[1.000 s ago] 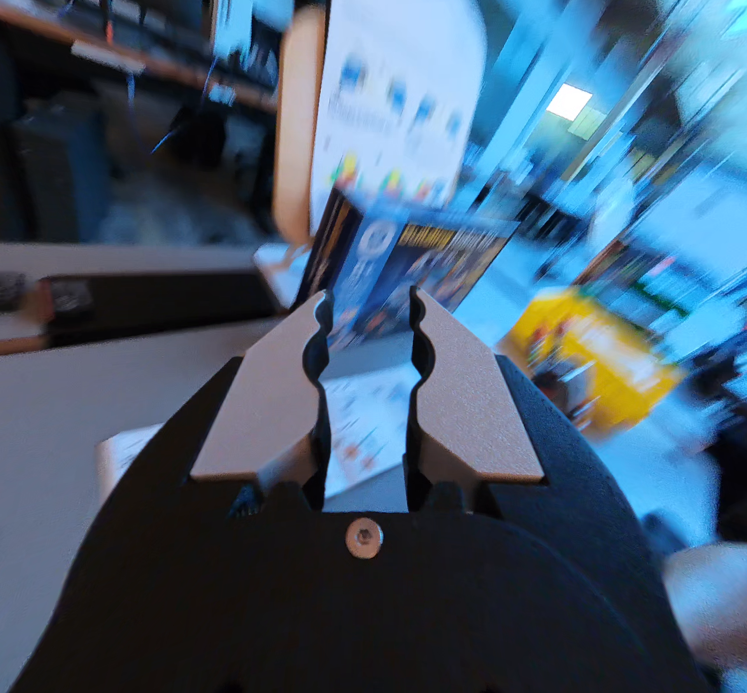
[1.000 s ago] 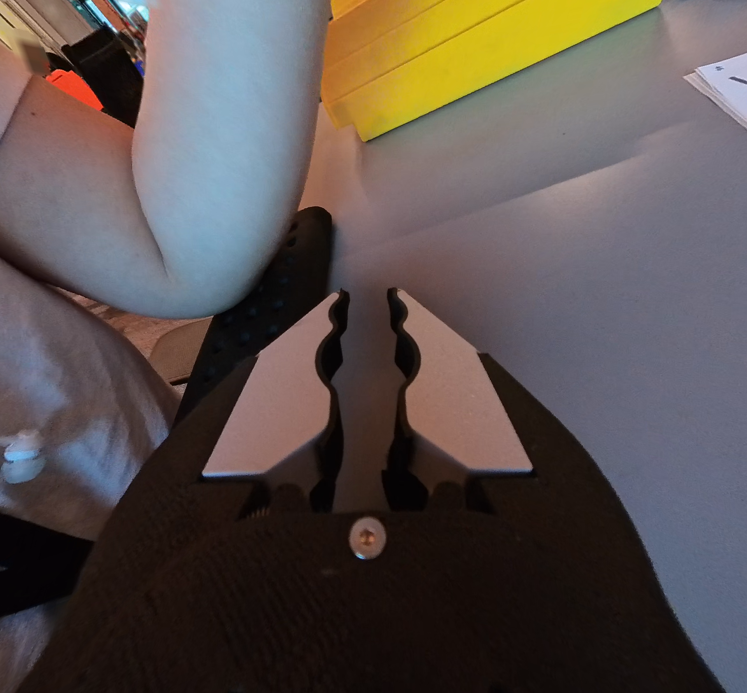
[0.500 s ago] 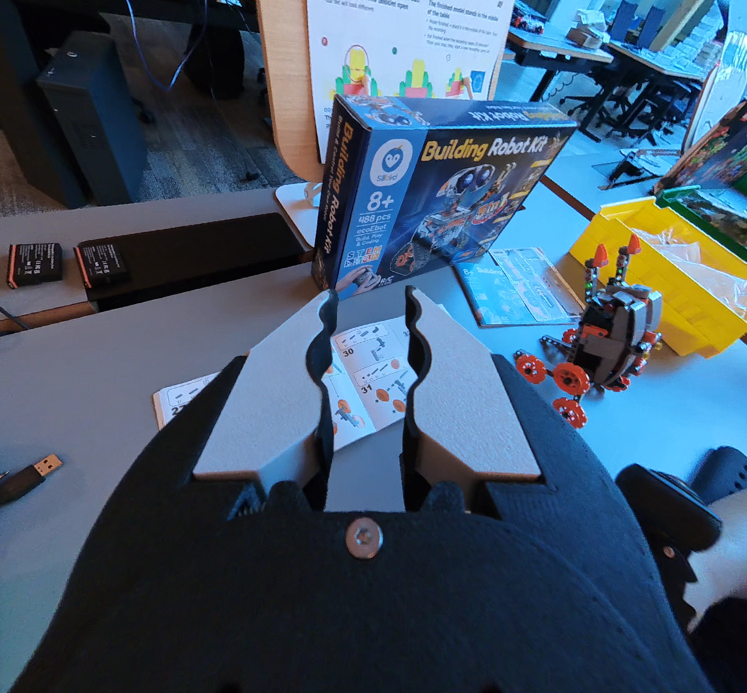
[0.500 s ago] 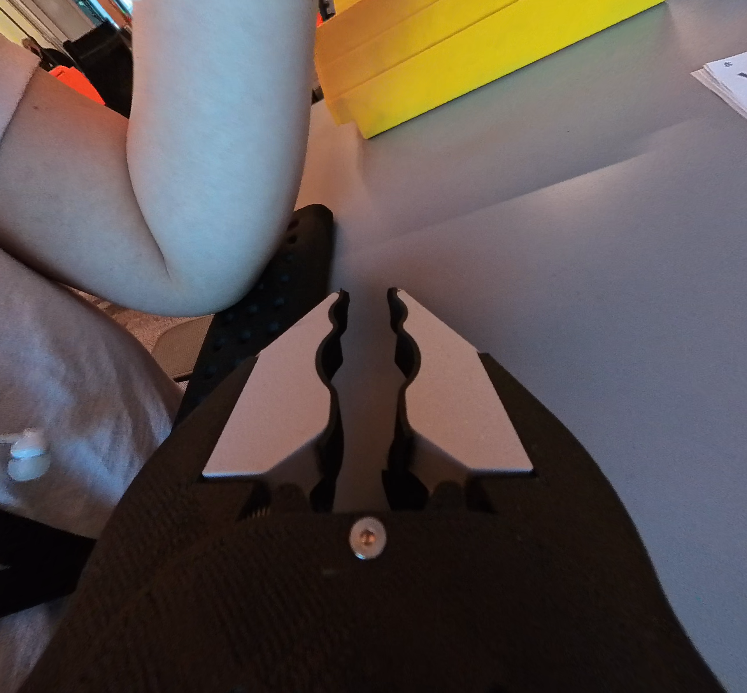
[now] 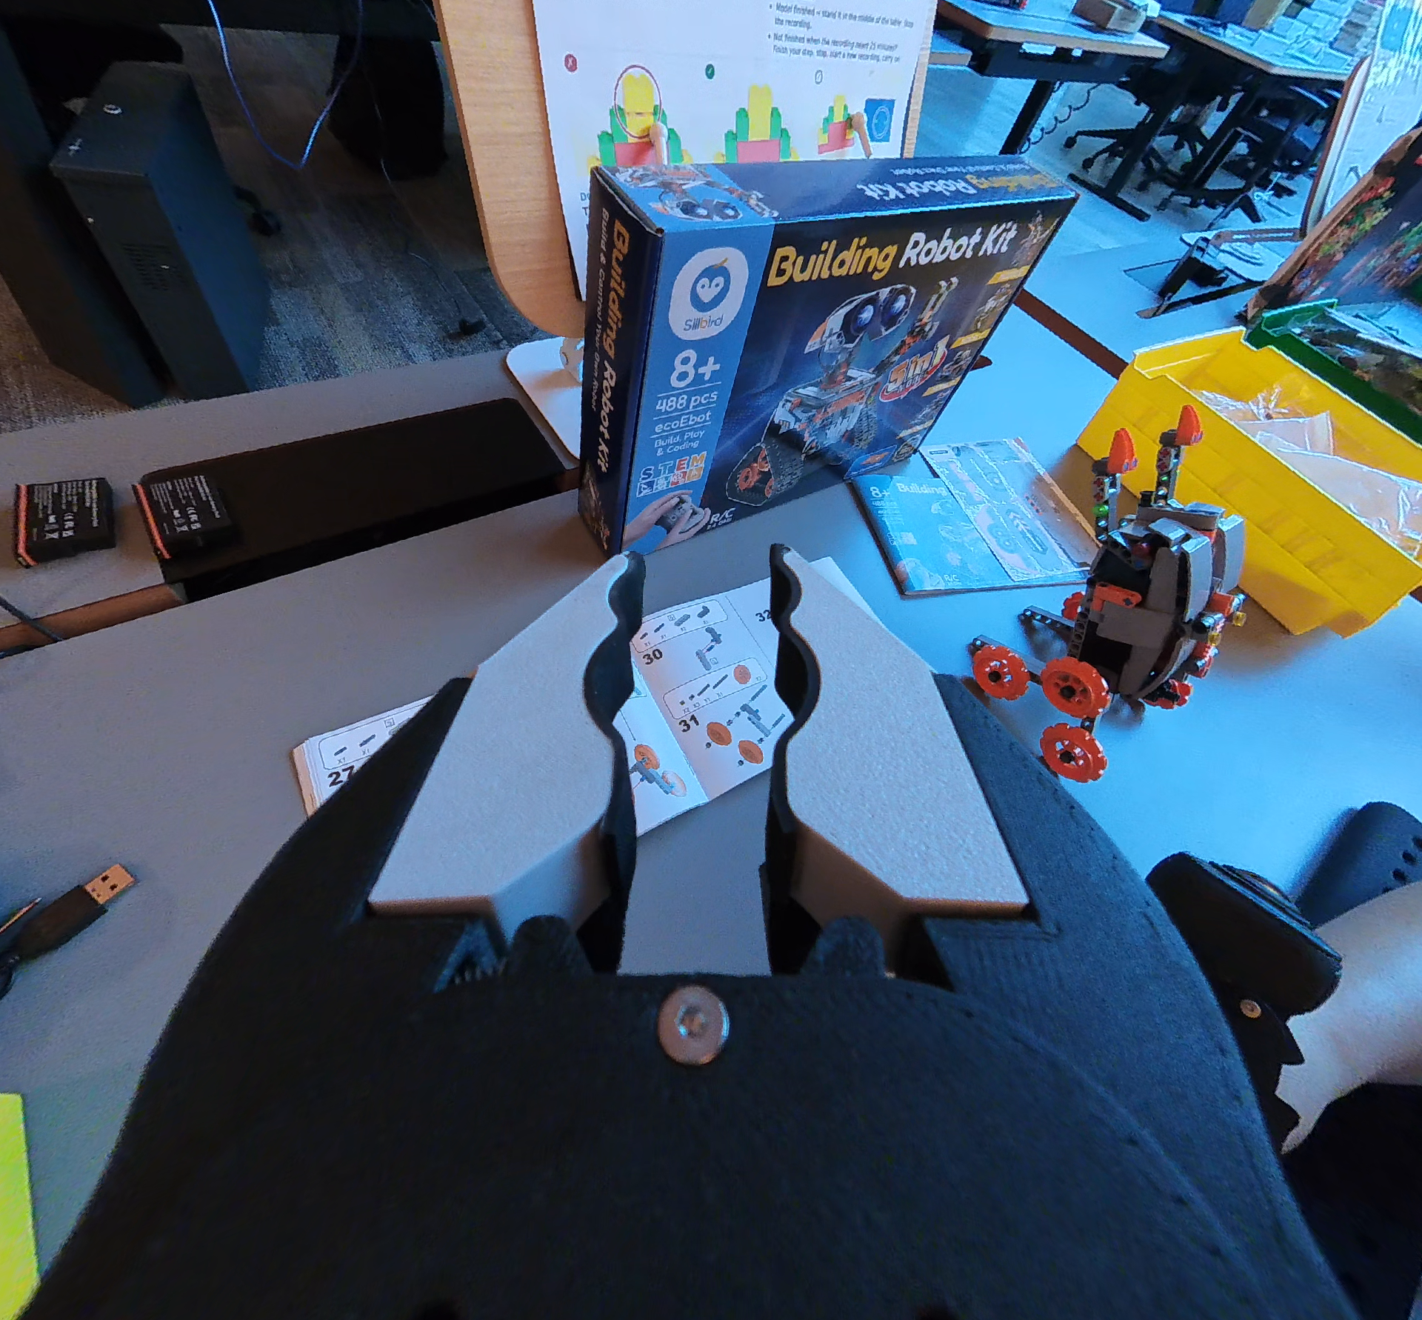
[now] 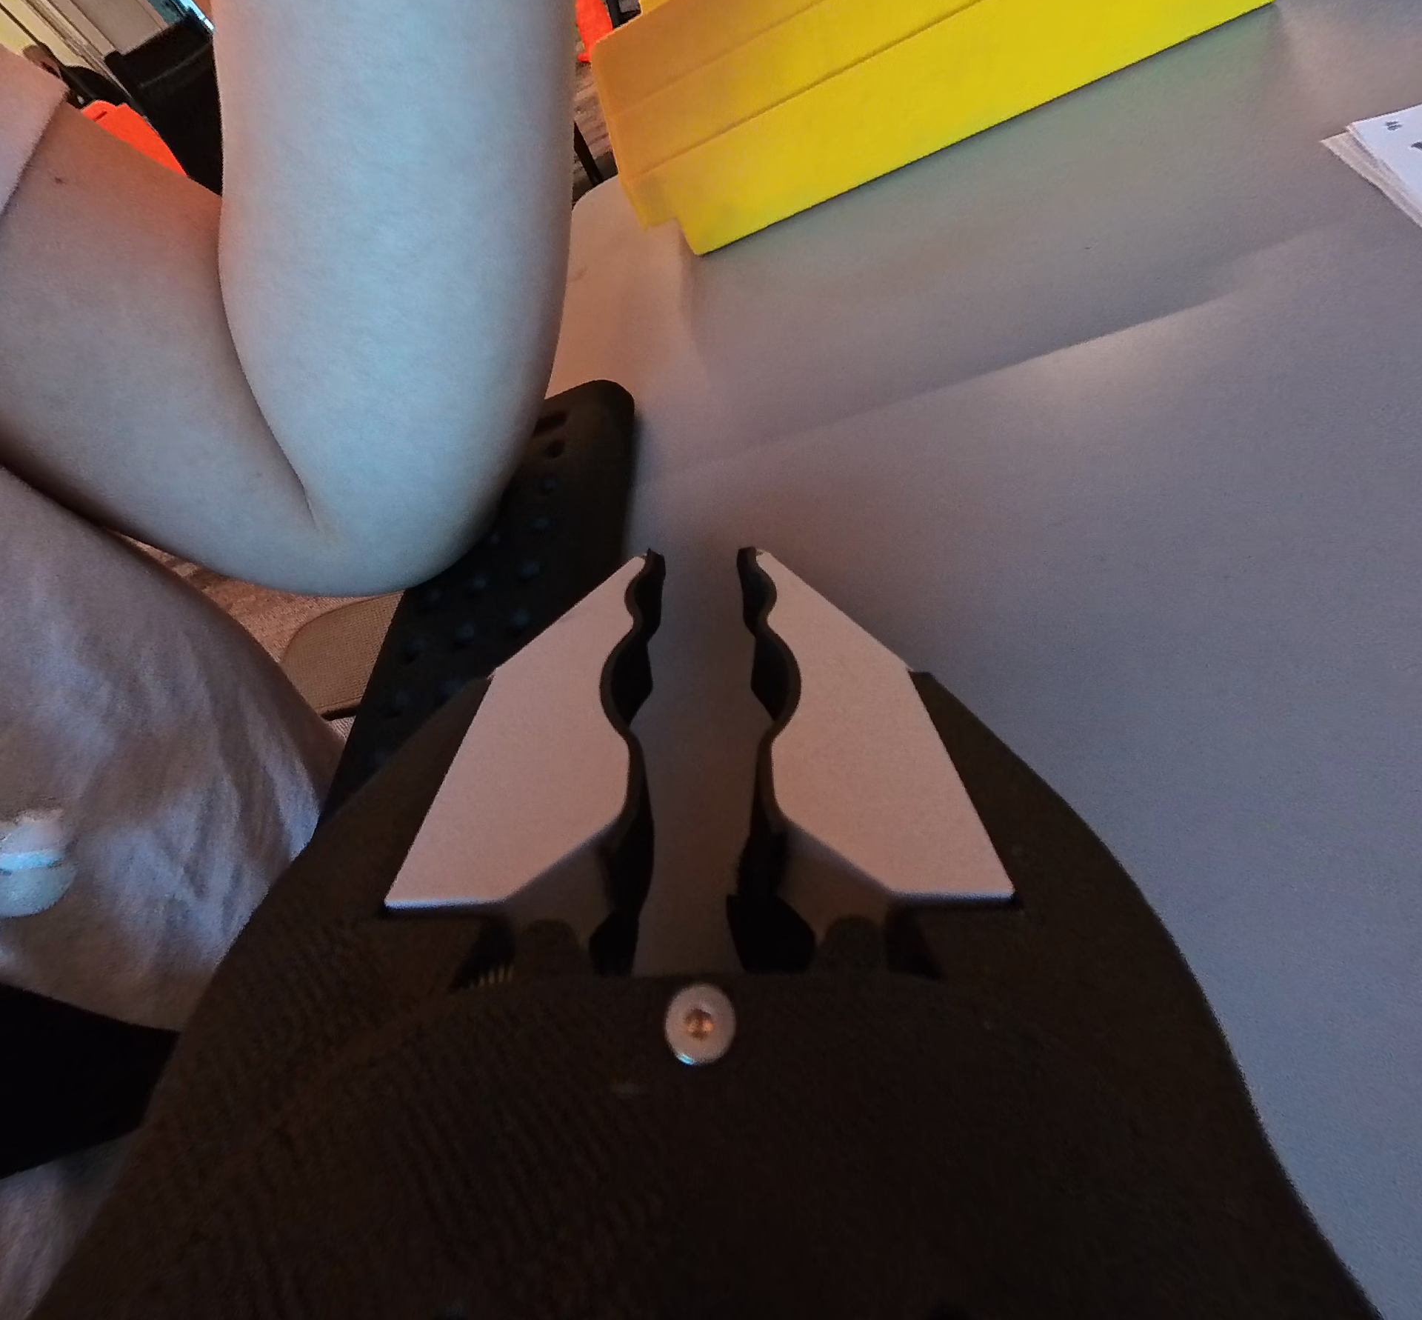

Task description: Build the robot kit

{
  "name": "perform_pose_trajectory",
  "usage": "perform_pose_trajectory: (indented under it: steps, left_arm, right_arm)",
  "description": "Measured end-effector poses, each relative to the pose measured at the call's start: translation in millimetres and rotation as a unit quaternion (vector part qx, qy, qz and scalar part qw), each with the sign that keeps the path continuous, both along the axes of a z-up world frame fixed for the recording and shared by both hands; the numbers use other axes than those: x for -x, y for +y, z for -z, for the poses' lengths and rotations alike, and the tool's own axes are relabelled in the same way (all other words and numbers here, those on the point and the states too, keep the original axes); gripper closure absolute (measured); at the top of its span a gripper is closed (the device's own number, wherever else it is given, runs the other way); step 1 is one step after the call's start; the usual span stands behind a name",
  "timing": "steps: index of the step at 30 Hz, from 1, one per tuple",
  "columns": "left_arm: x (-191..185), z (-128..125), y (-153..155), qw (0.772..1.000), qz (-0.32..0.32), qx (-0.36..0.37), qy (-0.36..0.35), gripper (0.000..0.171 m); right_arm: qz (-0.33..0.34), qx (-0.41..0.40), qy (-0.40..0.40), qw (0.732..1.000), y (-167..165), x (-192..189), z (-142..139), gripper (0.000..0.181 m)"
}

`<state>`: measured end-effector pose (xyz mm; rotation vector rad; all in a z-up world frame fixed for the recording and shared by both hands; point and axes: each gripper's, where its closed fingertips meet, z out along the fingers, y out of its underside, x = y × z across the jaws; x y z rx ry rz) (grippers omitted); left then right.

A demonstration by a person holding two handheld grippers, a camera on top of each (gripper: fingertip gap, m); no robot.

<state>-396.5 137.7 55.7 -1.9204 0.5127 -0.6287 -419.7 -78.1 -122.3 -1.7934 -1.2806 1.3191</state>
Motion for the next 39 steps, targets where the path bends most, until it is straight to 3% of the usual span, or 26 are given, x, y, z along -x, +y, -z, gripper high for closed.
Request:
perform_pose_trajectory:
  steps: [39]
  left_arm:
    - [-2,-7,-7,1.0,0.003,-0.009,0.014,0.141]
  right_arm:
    - [-0.007,-0.007,-0.007,1.0,-3,1,2,0.162]
